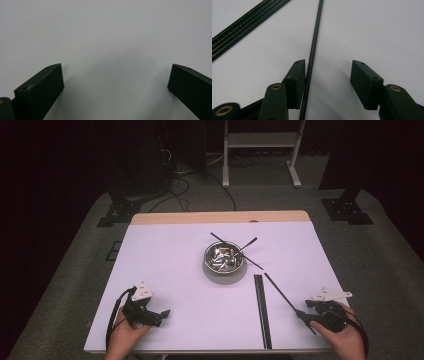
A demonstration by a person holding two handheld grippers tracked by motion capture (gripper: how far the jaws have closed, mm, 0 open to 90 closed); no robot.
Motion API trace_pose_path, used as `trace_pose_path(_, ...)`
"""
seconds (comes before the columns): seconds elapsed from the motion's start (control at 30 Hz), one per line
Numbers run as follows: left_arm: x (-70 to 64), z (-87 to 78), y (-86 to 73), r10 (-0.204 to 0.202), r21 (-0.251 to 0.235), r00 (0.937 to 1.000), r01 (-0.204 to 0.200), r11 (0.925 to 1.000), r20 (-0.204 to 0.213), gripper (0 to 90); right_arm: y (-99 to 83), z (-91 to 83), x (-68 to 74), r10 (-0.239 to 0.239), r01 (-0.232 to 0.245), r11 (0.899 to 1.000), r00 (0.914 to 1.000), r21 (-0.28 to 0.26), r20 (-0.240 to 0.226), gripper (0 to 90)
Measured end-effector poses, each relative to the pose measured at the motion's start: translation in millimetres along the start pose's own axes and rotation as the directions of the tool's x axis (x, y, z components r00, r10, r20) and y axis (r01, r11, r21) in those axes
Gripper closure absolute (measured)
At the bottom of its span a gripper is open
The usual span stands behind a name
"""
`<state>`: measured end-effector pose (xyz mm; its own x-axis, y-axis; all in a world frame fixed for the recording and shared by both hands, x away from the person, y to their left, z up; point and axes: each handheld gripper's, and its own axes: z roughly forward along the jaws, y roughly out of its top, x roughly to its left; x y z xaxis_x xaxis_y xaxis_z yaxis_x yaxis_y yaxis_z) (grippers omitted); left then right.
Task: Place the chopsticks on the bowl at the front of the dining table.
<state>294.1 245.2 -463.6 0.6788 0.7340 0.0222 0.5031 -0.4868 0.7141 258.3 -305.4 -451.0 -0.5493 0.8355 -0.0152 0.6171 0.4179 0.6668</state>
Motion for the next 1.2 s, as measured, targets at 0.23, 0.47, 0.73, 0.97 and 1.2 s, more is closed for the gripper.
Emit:
trace_pose_path(0.23,0.0,0.0,0.0,0.000,0.000,1.0000,0.000,1.0000,0.000,0.0,-1.6,-1.3,-6.7,0.012,-0.012,1.000,0.9998,-0.002,0.015,44.7)
trace_pose_path(0.47,0.0,0.0,0.0,0.000,0.000,1.0000,0.000,1.0000,0.000,0.0,-3.8,-3.3,-17.1,0.028,-0.028,1.000,0.9989,-0.005,0.039,44.9)
trace_pose_path(0.73,0.1,0.0,0.0,0.000,0.000,1.0000,0.000,1.0000,0.000,0.0,-8.0,-6.0,-29.1,0.061,-0.061,0.998,0.9968,-0.011,0.051,44.7)
trace_pose_path(0.97,0.1,0.0,0.0,0.000,0.000,1.0000,0.000,1.0000,0.000,0.0,-8.5,-6.1,-30.4,0.065,-0.065,0.998,0.9967,-0.013,0.048,44.8)
trace_pose_path(1.2,0.1,0.0,0.0,0.000,0.000,1.0000,0.000,1.0000,0.001,0.0,-5.8,-5.6,-29.9,0.062,-0.061,0.998,0.9976,-0.030,0.032,45.3)
